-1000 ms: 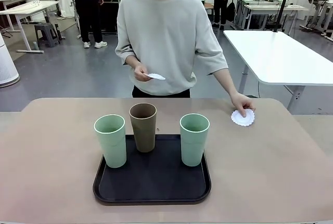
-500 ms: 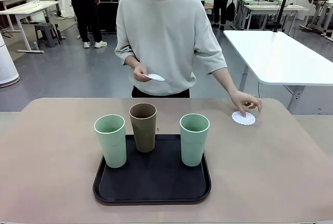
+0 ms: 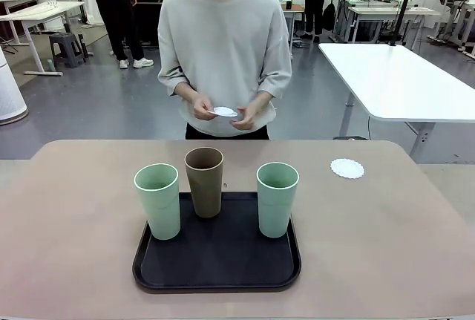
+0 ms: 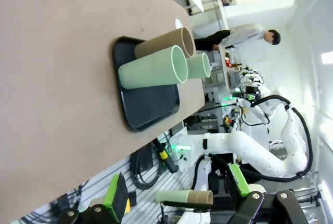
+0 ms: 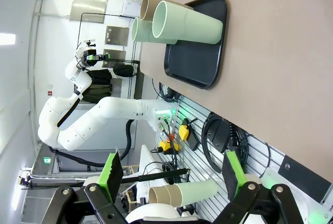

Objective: Place coasters on the table and set cups on them.
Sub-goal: Pick up one Reusable plastic cup and place it on a coaster set by the human.

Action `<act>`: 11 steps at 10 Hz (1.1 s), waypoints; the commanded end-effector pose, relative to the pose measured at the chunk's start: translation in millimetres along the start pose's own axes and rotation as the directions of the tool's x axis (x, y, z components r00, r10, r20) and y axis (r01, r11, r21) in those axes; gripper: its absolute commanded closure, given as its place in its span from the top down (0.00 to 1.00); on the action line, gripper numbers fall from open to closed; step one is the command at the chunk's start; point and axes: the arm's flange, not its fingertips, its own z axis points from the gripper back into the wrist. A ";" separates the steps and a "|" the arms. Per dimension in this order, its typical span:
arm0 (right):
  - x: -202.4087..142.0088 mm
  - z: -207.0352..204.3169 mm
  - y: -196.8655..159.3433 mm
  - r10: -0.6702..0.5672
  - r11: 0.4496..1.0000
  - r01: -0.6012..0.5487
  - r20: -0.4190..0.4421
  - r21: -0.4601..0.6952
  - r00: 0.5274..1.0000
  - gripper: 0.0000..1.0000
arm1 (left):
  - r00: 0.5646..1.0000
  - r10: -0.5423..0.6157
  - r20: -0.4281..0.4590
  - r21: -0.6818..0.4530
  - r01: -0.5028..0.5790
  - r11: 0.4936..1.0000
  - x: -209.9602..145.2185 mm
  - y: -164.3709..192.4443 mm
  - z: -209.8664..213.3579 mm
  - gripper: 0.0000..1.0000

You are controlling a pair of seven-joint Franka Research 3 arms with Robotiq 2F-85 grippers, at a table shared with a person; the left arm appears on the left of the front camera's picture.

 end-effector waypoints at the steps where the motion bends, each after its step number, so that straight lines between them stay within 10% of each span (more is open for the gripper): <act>1: 0.0 0.0 0.0 0.000 1.000 0.000 0.000 0.000 1.000 1.00 | 1.000 -0.004 0.013 -0.004 0.004 1.000 0.0 1.4 2.3 1.00; 3: 39.9 -16.6 5.9 0.089 0.963 -0.043 0.165 -0.265 0.982 1.00 | 1.000 -0.004 0.013 -0.004 0.004 1.000 0.0 1.4 2.3 1.00; 5: 60.9 -42.7 49.7 0.396 0.866 -0.427 -0.166 -0.259 0.903 1.00 | 1.000 -0.004 0.013 -0.004 0.004 1.000 0.0 1.4 2.3 1.00; 11: 52.6 -202.8 141.1 0.658 0.255 -0.941 -0.673 -0.224 0.338 1.00 | 1.000 -0.004 0.013 -0.004 0.004 1.000 0.0 1.4 2.3 1.00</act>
